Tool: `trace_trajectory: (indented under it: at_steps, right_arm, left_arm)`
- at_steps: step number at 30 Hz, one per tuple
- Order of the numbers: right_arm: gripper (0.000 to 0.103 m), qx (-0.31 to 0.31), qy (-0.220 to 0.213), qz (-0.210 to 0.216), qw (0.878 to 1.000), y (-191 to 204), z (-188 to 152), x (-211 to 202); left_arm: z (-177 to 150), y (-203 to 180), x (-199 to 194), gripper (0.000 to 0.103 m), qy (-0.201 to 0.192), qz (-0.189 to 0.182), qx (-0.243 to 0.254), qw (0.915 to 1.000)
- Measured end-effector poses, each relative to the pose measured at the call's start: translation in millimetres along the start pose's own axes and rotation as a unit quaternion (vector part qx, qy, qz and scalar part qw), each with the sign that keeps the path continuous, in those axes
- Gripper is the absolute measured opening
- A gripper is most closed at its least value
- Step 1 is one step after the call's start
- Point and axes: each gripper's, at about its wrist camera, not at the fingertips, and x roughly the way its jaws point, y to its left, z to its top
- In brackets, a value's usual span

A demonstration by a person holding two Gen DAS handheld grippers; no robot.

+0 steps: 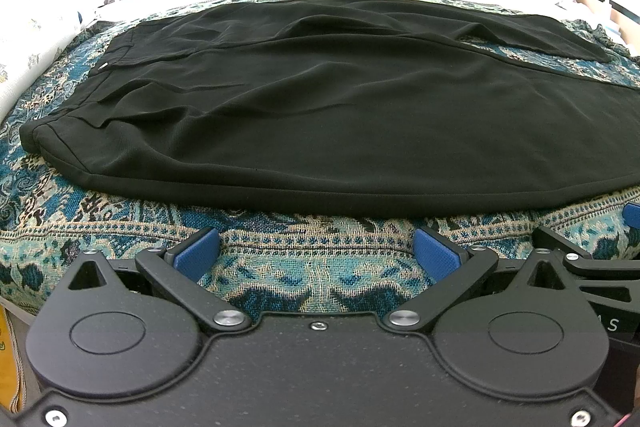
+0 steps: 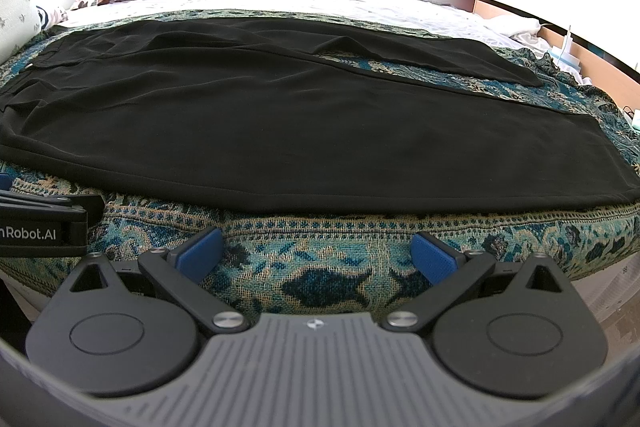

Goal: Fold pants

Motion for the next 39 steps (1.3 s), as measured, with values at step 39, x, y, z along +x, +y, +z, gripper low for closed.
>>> trace_trajectory:
  at_steps: [39]
  right_arm:
    - [0.103, 0.003, 0.000, 0.005, 1.000, -3.4, -1.3, 0.9]
  left_arm:
    - [5.1, -2.0, 2.6, 0.103, 0.005, 0.001, -0.007, 1.0000]
